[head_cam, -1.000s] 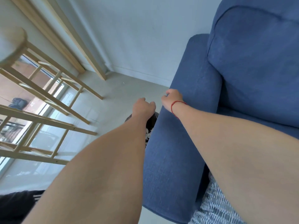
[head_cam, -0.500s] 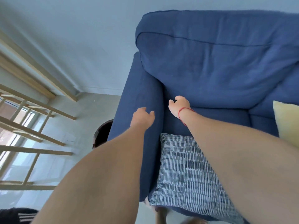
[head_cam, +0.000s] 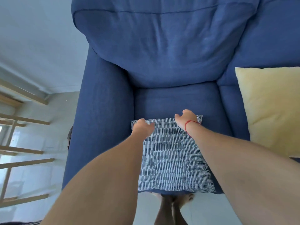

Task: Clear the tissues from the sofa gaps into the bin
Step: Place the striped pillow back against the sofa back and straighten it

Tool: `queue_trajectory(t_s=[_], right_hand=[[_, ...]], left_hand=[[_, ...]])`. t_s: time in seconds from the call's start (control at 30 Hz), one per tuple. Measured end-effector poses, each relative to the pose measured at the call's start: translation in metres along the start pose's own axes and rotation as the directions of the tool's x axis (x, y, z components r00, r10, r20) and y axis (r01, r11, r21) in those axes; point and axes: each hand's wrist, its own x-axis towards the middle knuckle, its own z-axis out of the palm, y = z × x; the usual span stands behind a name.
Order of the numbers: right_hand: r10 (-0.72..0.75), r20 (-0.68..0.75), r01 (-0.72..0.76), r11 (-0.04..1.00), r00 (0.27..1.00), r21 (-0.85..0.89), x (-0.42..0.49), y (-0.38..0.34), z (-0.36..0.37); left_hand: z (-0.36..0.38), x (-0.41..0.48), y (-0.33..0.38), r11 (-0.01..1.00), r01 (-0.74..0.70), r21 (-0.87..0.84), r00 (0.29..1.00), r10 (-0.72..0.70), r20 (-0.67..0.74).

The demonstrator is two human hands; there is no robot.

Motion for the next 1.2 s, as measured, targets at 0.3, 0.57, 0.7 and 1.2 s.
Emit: queue_trajectory(t_s=[0.3,0.57,0.7,1.2], right_hand=[[0.33,-0.019,-0.33,0.944,0.944,0.006,0.023,0.065,0.029],[0.472,0.111,-0.484,0.86,0.875,0.16,0.03,0.063,0.026],[0.449,0.13,-0.463,0.881,0.884,0.099,0.024,0.067,0.015],[0.242,0.112,-0.266,0.899,0.964,0.348,0.022,0.042,-0.017]], left_hand=[[0.043,0.028,-0.029,0.952,0.306,0.012,0.951,-0.306,0.048],[0.042,0.029,-0.019,0.891,0.429,-0.146,0.899,-0.405,0.168],[0.043,0.029,-0.027,0.905,0.376,-0.197,0.92,-0.341,0.191],[0.02,-0.001,0.021,0.869,0.274,-0.412,0.95,-0.311,-0.025]])
